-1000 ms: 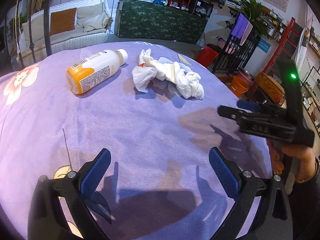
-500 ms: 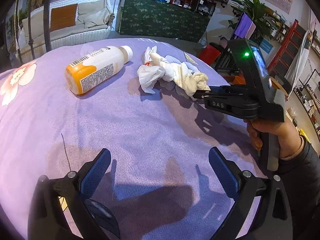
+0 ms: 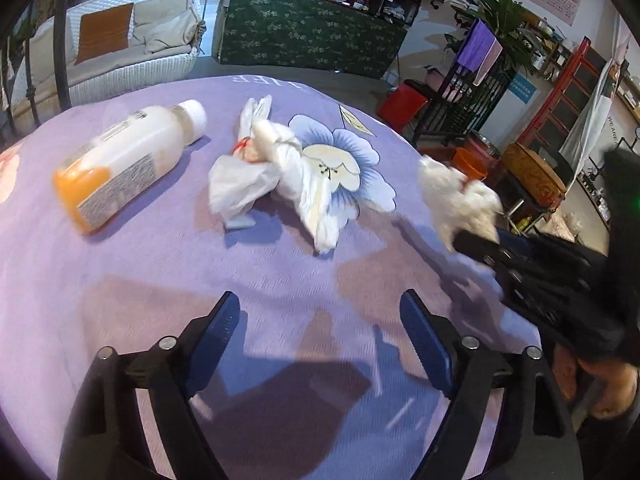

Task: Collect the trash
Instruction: 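Grasp a white tissue with the right tool while the left tool grasps another white tissue, then carry both white tissues over the black bin with both tools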

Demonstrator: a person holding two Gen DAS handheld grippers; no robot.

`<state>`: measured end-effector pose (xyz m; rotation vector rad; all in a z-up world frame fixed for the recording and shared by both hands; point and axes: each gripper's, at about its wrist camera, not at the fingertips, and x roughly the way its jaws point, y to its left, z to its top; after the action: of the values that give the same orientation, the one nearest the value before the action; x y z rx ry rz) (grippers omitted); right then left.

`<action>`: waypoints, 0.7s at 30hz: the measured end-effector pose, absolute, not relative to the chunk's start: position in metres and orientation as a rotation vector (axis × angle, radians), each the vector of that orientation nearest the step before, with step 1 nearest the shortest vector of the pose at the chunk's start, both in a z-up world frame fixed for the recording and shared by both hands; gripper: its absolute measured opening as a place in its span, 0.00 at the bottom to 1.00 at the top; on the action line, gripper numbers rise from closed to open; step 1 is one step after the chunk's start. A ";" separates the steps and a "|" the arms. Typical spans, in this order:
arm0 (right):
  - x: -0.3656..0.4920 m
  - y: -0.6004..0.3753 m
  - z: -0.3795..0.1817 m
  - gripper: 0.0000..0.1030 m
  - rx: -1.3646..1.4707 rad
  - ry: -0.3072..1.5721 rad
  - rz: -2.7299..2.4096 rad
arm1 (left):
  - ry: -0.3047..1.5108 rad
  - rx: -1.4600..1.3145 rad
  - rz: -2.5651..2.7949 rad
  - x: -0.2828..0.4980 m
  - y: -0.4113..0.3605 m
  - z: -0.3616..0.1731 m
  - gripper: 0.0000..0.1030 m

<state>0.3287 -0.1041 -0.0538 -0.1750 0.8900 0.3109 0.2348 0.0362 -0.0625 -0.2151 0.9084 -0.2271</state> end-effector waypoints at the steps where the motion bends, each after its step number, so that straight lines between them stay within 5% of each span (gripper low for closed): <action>1: 0.326 -0.107 -0.051 0.25 -0.164 0.887 0.308 | 0.907 -0.213 -0.225 0.243 0.032 -0.063 0.74; 12: 0.289 -0.148 -0.053 0.25 -0.072 0.880 0.250 | 0.972 -0.189 -0.160 0.305 0.004 -0.081 0.61; 15: 0.283 -0.156 -0.056 0.25 -0.044 0.887 0.236 | 0.974 -0.183 -0.142 0.313 -0.001 -0.082 0.49; 19: 0.276 -0.164 -0.056 0.25 -0.012 0.881 0.221 | 0.973 -0.172 -0.115 0.313 -0.005 -0.085 0.13; 21: 0.272 -0.169 -0.056 0.25 0.005 0.876 0.213 | 0.969 -0.182 -0.122 0.308 -0.004 -0.084 0.05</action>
<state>0.2721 -0.1691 -0.0556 0.0052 0.8757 0.2127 0.3076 -0.0039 -0.0835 -0.1819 0.9694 -0.1217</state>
